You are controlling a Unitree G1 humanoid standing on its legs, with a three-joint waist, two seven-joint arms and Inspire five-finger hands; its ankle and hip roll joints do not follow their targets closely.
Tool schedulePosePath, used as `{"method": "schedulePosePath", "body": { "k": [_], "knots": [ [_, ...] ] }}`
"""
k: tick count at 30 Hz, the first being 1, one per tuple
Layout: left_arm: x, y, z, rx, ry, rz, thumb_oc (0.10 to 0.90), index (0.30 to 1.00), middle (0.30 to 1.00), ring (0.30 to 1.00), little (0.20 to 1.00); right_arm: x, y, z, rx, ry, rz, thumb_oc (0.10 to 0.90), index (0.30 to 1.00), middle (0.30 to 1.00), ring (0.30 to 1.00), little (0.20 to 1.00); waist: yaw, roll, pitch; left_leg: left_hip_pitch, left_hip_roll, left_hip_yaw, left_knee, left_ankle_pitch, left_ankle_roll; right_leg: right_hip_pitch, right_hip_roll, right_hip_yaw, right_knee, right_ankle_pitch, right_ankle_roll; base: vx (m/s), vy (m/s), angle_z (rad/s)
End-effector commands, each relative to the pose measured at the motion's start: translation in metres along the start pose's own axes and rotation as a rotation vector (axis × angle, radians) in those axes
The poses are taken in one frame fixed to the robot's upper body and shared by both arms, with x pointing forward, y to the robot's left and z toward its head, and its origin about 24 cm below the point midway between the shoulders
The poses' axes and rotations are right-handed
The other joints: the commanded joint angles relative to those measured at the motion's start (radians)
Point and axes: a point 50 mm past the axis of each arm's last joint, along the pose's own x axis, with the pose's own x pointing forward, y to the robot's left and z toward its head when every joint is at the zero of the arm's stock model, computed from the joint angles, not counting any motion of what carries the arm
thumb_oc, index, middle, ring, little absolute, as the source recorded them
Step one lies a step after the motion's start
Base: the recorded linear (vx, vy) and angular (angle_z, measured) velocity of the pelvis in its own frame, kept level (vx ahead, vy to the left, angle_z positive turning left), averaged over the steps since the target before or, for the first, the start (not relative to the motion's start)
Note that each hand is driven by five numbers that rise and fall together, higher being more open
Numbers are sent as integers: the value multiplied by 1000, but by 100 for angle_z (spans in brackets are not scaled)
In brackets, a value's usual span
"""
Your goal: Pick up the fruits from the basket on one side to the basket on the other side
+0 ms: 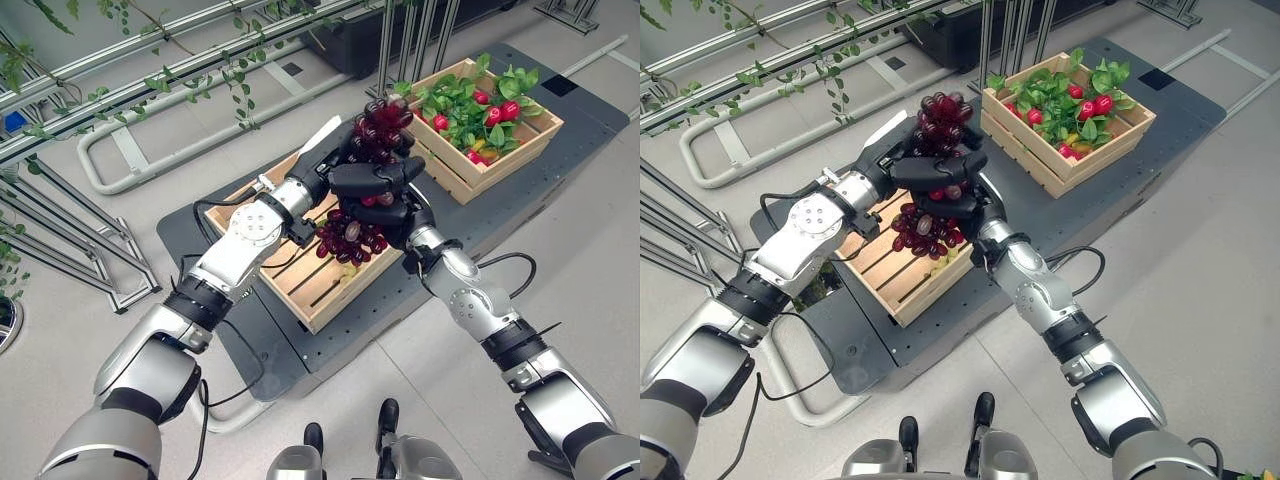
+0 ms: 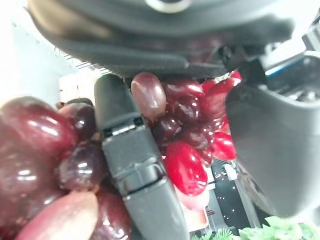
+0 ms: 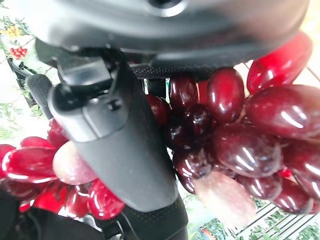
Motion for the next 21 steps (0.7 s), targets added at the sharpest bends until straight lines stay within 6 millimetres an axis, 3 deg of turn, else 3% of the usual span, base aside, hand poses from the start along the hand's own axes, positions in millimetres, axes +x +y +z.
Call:
{"method": "schedulePosePath", "body": {
  "k": [1,11,21],
  "knots": [
    [-4,0,-18,-97,-43,189,800,900,900,900,900,12,58,-14,200,-101,192,400,300,300,300,300,-3,-24,-370,-87,-29,-35,-2,-28,6,77,-62,21,1,-148,36,0,0,0],
    [-11,13,-32,220,75,196,800,900,900,900,900,10,45,-15,215,-104,145,400,300,300,300,300,-11,-20,-369,-87,-26,-23,-2,-25,6,72,-59,31,1,-145,38,0,0,0],
    [-14,26,-20,253,20,223,800,900,900,900,900,2,26,-25,227,-85,99,400,300,300,300,300,-22,-18,-371,-85,-22,-10,-2,-26,5,68,-59,41,1,-140,41,0,0,0]
  ]
}}
